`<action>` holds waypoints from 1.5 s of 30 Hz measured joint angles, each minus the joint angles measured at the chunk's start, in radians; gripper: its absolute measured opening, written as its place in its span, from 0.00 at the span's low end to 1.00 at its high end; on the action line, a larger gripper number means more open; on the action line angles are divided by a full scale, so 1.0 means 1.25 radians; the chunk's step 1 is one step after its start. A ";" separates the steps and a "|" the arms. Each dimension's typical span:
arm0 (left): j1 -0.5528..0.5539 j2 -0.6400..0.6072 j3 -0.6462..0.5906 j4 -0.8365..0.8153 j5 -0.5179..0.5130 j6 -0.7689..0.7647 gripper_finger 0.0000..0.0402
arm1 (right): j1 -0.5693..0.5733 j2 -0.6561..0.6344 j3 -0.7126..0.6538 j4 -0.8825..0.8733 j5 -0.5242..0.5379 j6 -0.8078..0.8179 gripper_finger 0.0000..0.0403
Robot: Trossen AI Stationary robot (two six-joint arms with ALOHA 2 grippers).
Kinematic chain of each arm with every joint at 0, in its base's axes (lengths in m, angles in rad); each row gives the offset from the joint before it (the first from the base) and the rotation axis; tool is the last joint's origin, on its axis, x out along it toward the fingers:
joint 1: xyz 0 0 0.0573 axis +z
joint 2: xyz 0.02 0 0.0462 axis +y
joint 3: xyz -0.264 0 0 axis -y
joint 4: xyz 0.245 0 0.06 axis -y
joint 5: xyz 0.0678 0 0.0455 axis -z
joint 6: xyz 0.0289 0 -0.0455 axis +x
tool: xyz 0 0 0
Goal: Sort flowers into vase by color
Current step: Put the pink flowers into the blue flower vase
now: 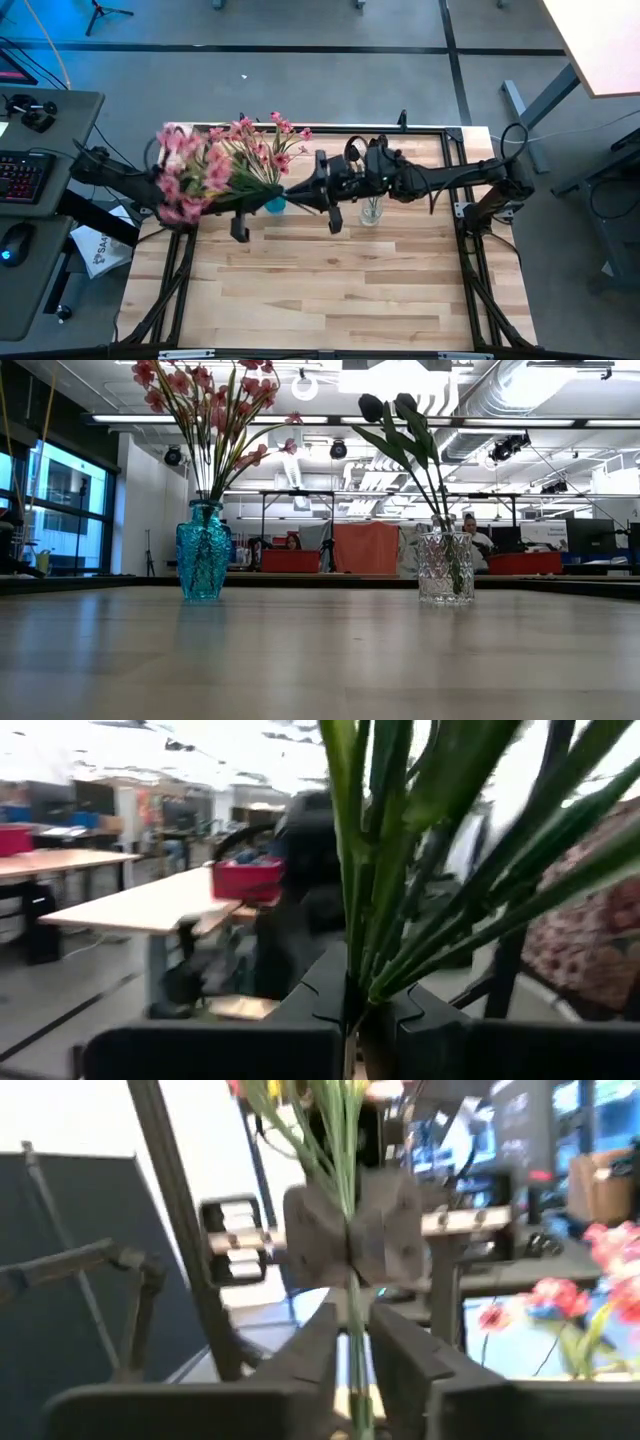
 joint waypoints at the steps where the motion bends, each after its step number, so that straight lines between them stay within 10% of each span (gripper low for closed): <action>1: 0.000 -0.016 0.000 -0.026 -0.016 0.000 0.00 | -0.002 -0.007 0.000 0.002 0.012 -0.006 0.18; 15: -0.107 -0.215 -0.033 -0.607 -0.206 -0.308 0.00 | -0.006 -0.186 0.000 -0.212 0.268 -0.140 0.75; 27: -0.008 -0.307 -0.359 -0.223 -0.217 -0.177 0.00 | -0.013 -0.197 0.000 -0.234 0.285 -0.139 0.77; 45: 0.170 -0.420 -0.402 -0.269 -0.085 -0.076 0.00 | -0.013 -0.197 0.000 -0.261 0.285 -0.097 0.77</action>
